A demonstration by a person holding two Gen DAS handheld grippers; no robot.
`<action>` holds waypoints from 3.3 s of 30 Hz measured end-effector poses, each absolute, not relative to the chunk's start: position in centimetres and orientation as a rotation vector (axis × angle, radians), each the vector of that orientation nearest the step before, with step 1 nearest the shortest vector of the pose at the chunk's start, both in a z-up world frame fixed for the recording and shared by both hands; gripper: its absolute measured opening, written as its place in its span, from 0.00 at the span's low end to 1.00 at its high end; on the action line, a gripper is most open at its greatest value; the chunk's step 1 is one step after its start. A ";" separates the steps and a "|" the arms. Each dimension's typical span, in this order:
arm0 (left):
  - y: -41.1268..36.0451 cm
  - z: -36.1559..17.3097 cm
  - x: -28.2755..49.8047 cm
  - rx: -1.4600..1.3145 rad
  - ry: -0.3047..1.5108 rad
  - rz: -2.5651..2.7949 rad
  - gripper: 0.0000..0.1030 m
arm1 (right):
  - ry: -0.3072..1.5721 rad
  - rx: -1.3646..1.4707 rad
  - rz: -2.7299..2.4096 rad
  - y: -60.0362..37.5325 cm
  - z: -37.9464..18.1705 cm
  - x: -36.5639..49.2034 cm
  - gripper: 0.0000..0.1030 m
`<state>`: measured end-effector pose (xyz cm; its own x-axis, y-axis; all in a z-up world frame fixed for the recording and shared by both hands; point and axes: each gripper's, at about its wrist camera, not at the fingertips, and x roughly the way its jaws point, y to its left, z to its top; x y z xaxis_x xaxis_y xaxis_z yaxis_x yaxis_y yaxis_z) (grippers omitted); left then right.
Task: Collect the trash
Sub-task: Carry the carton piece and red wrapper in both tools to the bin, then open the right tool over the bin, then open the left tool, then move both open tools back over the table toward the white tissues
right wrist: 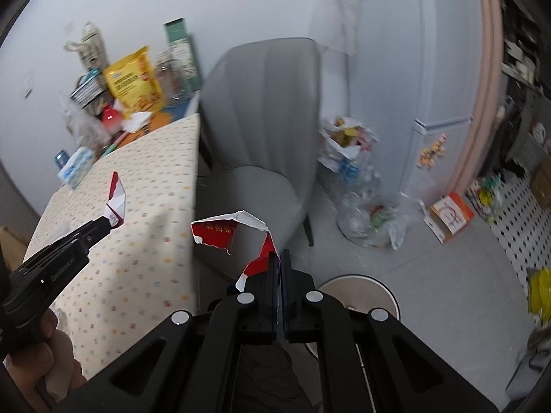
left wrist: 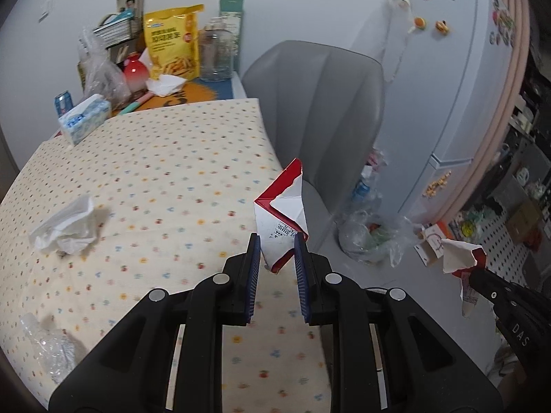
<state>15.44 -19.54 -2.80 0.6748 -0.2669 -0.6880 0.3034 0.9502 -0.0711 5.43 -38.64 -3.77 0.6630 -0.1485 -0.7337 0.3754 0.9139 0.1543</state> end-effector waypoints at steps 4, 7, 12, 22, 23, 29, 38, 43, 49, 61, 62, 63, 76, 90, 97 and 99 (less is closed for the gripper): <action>-21.9 -3.4 15.0 0.085 0.783 -0.347 0.19 | 0.798 0.339 -0.339 -40.9 -4.8 4.8 0.03; -23.1 -3.7 14.8 0.108 0.788 -0.359 0.19 | 0.799 0.363 -0.367 -42.7 -5.5 4.6 0.05; -25.0 -4.5 14.8 0.134 0.805 -0.376 0.19 | 0.803 0.408 -0.421 -45.4 -6.8 4.1 0.39; -29.4 -6.1 13.5 0.201 0.834 -0.459 0.19 | 0.770 0.463 -0.524 -49.2 -7.1 0.0 0.51; -29.9 -6.3 13.3 0.208 0.838 -0.472 0.19 | 0.766 0.464 -0.536 -49.6 -6.9 -0.6 0.52; -33.3 -7.3 11.8 0.250 0.860 -0.550 0.19 | 0.740 0.462 -0.591 -50.8 -6.1 -3.4 0.63; -38.6 -8.1 8.9 0.310 0.878 -0.652 0.20 | 0.706 0.497 -0.667 -53.6 -5.7 -7.1 0.66; -40.3 -8.5 8.1 0.336 0.899 -0.694 0.20 | 0.691 0.512 -0.680 -54.5 -5.8 -8.1 0.66; -40.9 -8.8 7.4 0.359 0.879 -0.694 0.66 | 0.680 0.528 -0.694 -55.1 -5.9 -8.8 0.66; -35.4 -5.2 9.8 0.285 0.801 -0.570 0.94 | 0.647 0.518 -0.643 -52.9 -4.5 -7.2 0.89; -34.7 -4.9 10.1 0.275 0.798 -0.556 0.94 | 0.645 0.517 -0.635 -52.6 -4.3 -6.9 0.91; -33.9 -4.7 10.5 0.266 0.795 -0.543 0.94 | 0.645 0.516 -0.618 -52.0 -4.1 -6.2 0.92; -21.0 -1.7 14.6 0.131 0.747 -0.338 0.94 | 0.661 0.438 -0.442 -43.7 -1.7 1.0 0.92; -9.1 -1.2 14.6 0.022 0.737 -0.156 0.94 | 0.696 0.336 -0.282 -34.7 -0.6 5.1 0.92; -3.3 -1.2 14.3 -0.048 0.726 -0.078 0.94 | 0.700 0.287 -0.229 -30.8 0.1 6.0 0.92; -2.0 -1.2 14.3 -0.047 0.716 -0.058 0.94 | 0.703 0.273 -0.218 -29.6 0.2 6.4 0.92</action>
